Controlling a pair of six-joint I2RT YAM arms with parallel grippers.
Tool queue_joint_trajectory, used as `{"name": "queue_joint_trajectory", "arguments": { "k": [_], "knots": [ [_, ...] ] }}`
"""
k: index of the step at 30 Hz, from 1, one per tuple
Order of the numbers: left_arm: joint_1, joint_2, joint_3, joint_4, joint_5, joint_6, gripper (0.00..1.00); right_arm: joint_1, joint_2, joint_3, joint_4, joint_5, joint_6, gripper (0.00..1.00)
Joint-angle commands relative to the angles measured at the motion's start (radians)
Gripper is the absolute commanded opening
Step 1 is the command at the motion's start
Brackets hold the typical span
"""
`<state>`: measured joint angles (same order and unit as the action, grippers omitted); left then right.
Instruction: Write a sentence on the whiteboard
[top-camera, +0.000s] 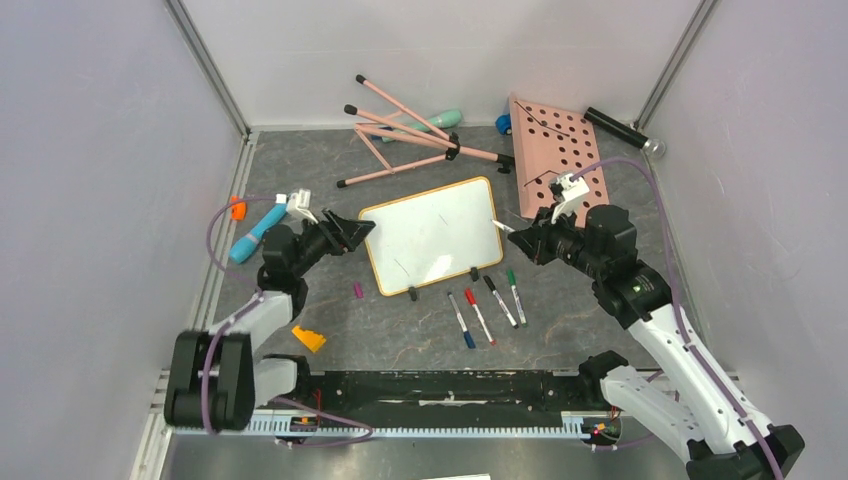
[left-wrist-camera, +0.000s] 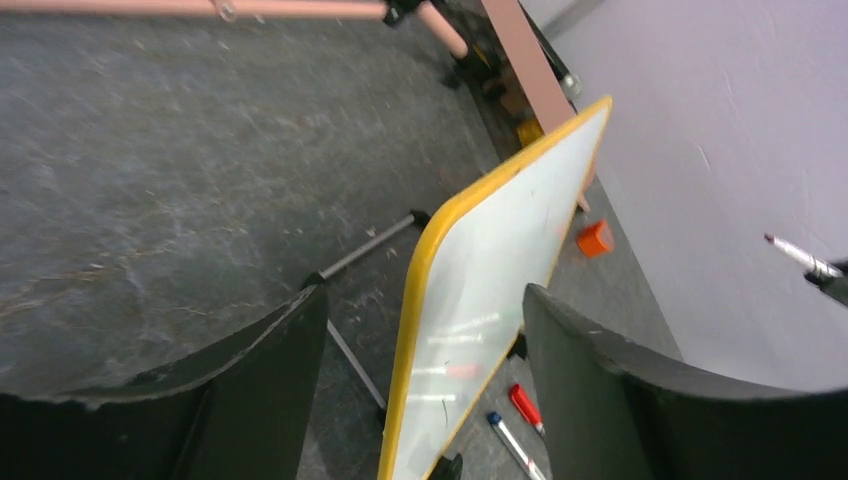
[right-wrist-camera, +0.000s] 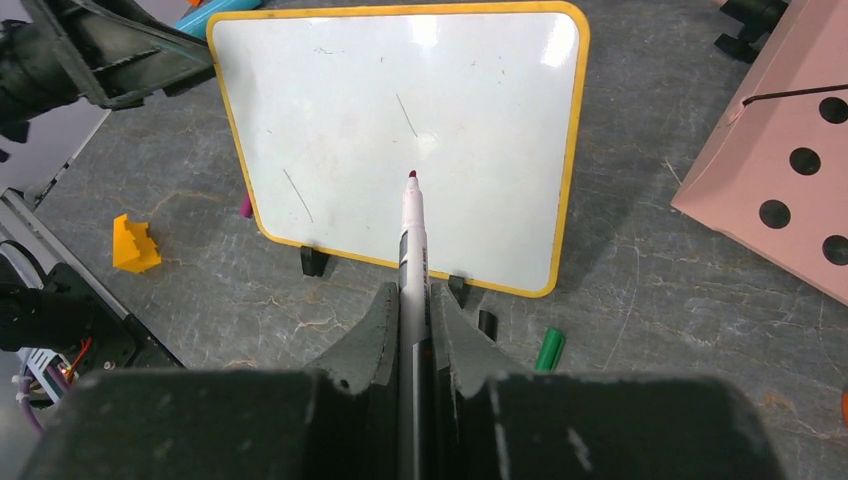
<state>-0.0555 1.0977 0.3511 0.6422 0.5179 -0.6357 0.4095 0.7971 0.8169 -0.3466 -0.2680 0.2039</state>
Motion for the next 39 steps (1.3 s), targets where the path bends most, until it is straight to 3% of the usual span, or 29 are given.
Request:
{"name": "queue_joint_trajectory", "arguments": {
  "k": [1, 6, 11, 18, 31, 39],
  "knots": [
    [0.005, 0.177, -0.017, 0.378, 0.193, -0.137, 0.71, -0.001, 0.014, 0.039, 0.054, -0.033, -0.014, 0.00],
    [0.003, 0.349, -0.010, 0.665, 0.288, -0.244, 0.60, -0.002, 0.024, 0.047, 0.058, -0.043, -0.011, 0.00],
    [-0.004, 0.443, 0.001, 0.763, 0.331, -0.269, 0.40, -0.001, 0.027, 0.044, 0.067, -0.039, -0.009, 0.00],
    [-0.017, 0.514, 0.021, 0.777, 0.358, -0.210, 0.17, -0.002, 0.042, 0.044, 0.073, -0.039, -0.008, 0.00],
    [-0.070, 0.643, 0.139, 0.794, 0.449, -0.139, 0.06, -0.001, 0.031, 0.023, 0.086, -0.031, 0.005, 0.00],
    [-0.083, 0.737, 0.200, 0.879, 0.544, -0.229, 0.05, -0.002, 0.013, -0.002, 0.091, -0.018, 0.020, 0.00]
  ]
}}
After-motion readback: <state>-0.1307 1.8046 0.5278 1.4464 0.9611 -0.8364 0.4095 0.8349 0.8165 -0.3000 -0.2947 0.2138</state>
